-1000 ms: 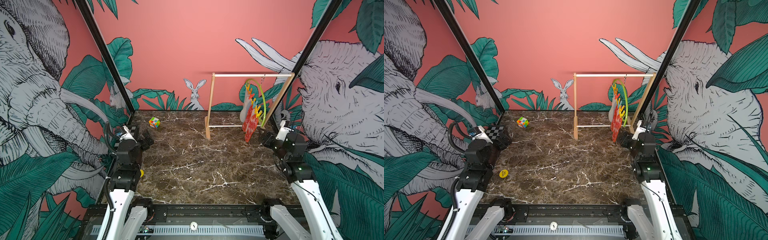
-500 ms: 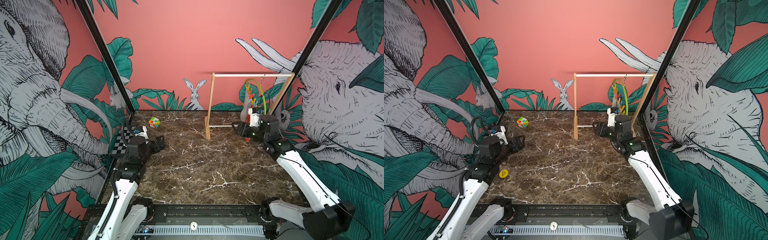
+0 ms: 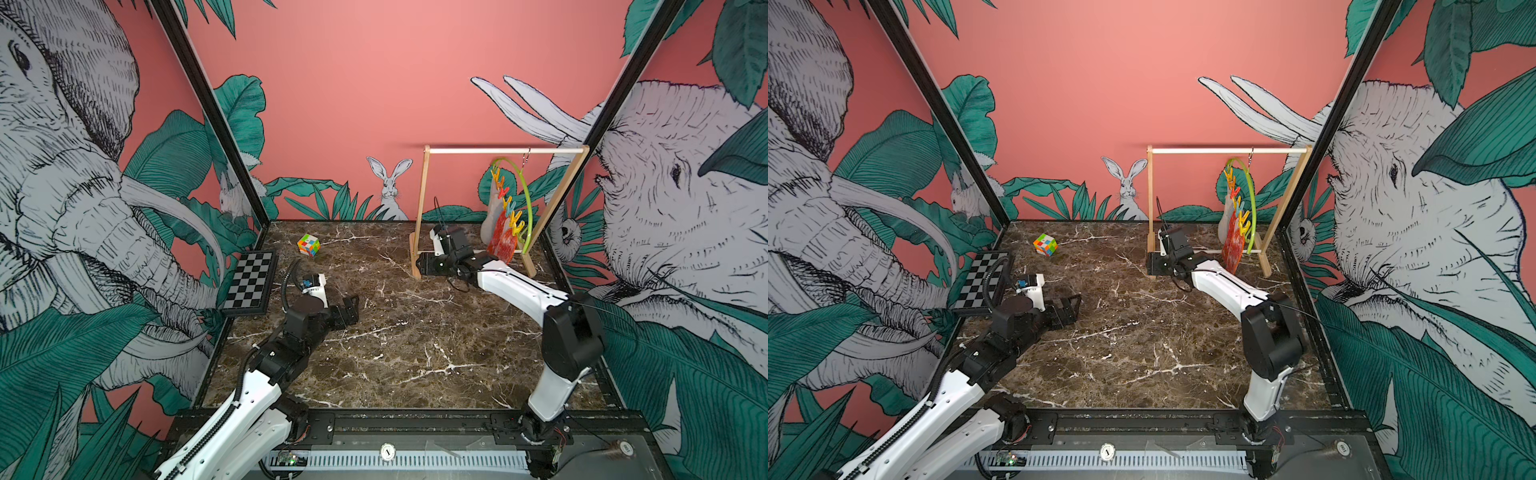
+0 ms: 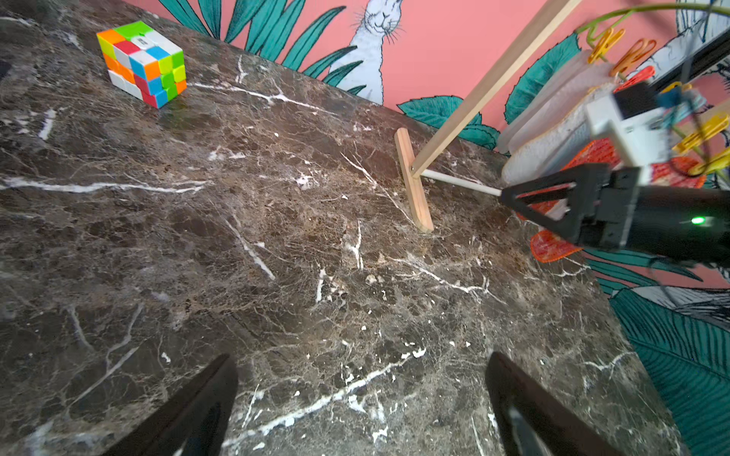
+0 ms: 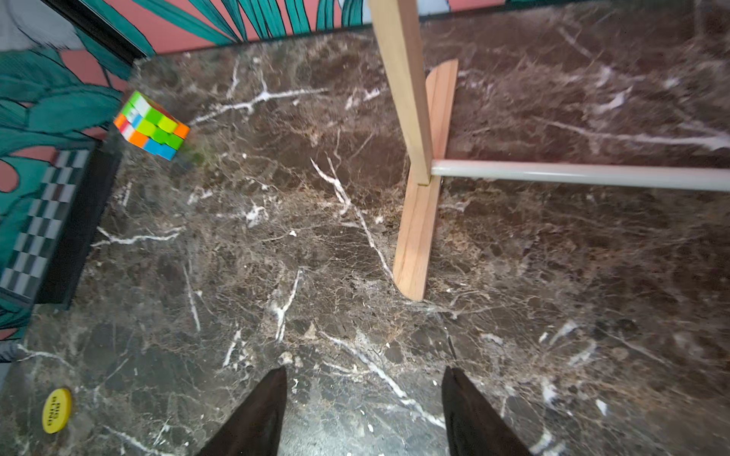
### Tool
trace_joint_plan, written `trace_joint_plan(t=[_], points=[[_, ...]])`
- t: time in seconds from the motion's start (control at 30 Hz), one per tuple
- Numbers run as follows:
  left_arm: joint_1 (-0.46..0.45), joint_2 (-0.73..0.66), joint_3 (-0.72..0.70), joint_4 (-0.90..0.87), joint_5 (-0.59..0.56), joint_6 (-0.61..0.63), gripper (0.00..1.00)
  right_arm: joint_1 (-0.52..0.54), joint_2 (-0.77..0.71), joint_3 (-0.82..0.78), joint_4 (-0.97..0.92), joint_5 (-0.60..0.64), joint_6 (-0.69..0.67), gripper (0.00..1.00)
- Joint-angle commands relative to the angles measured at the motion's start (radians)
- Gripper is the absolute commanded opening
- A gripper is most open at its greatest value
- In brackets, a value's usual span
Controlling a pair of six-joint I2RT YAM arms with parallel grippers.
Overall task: Take the shoe insoles off the hanger
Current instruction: Move the clothesline to the center of the board.
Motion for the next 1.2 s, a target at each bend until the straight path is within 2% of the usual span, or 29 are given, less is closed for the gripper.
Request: trace_joint_plan(t=[0.0, 0.13, 0.33, 0.73, 1.17], points=[[-0.005, -0.040, -0.020, -0.024, -0.061, -0.019, 1.00, 0.011, 0.084, 0.066, -0.021, 0.078, 0.026, 0.62], [-0.004, -0.058, -0.022, -0.045, -0.072, -0.023, 1.00, 0.016, 0.161, 0.080, -0.010, 0.130, 0.043, 0.66], [-0.005, -0.055, -0.038, -0.055, -0.069, -0.040, 1.00, 0.020, 0.253, 0.116, 0.005, 0.137, 0.064, 0.66], [-0.005, -0.055, -0.053, -0.066, -0.071, -0.070, 0.99, 0.029, 0.365, 0.195, 0.026, 0.179, 0.132, 0.57], [-0.005, -0.116, -0.074, -0.109, -0.091, -0.085, 1.00, 0.038, 0.457, 0.284, -0.034, 0.229, 0.155, 0.46]])
